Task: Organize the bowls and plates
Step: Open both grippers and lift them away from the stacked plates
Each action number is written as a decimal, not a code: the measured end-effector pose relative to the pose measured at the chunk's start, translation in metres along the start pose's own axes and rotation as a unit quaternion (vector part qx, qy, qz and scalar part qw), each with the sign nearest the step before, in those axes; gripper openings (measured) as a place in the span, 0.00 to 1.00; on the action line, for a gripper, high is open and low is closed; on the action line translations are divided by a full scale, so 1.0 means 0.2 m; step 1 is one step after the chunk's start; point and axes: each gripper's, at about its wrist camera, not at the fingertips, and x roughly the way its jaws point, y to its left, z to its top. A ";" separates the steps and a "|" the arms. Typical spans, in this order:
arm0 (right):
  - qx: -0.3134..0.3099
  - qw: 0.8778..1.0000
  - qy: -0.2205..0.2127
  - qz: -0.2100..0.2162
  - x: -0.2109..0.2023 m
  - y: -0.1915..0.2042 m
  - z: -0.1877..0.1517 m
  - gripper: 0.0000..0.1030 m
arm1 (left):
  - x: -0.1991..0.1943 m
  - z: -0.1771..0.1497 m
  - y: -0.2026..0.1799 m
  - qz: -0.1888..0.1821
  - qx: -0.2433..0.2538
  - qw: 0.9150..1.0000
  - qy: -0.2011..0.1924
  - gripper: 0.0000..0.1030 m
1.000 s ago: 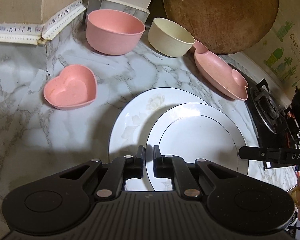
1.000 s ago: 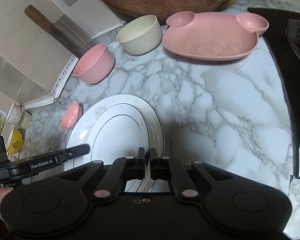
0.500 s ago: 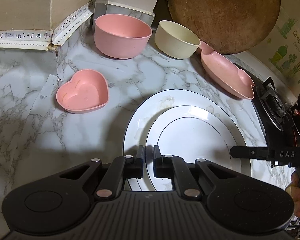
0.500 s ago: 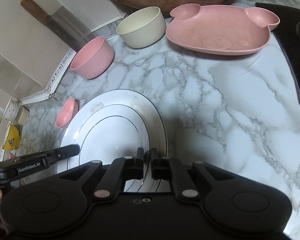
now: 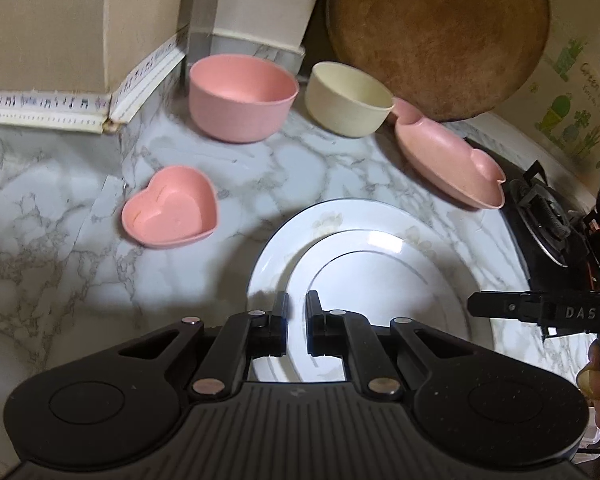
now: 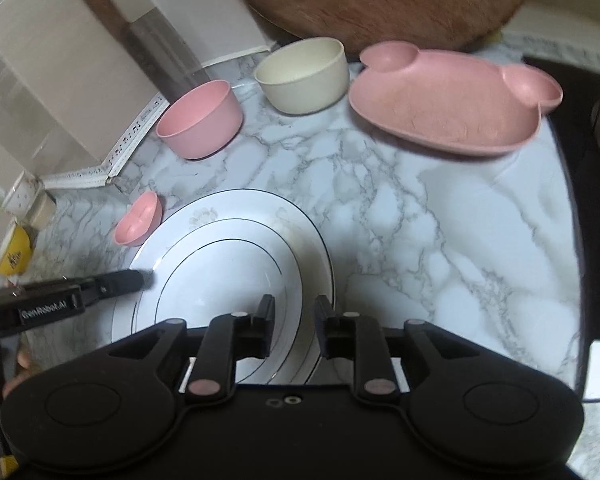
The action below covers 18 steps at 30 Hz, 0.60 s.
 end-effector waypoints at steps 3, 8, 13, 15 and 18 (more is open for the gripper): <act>-0.017 1.000 -0.009 -0.013 -0.04 0.03 0.00 0.30 | -0.04 0.00 -0.05 0.003 0.017 1.000 -0.012 0.07; -0.032 0.998 -0.035 -0.028 -0.12 0.07 -0.01 0.38 | -0.10 0.02 -0.11 0.004 0.034 0.999 -0.027 0.07; -0.040 0.997 -0.058 -0.041 -0.21 0.10 -0.02 0.43 | -0.17 0.03 -0.17 0.004 0.047 0.998 -0.046 0.07; -0.045 0.996 -0.066 -0.045 -0.24 0.12 -0.03 0.47 | -0.19 0.03 -0.19 0.002 0.054 0.997 -0.052 0.07; -0.055 0.994 -0.081 -0.049 -0.29 0.15 -0.04 0.55 | -0.22 0.04 -0.22 -0.008 0.060 0.996 -0.059 0.08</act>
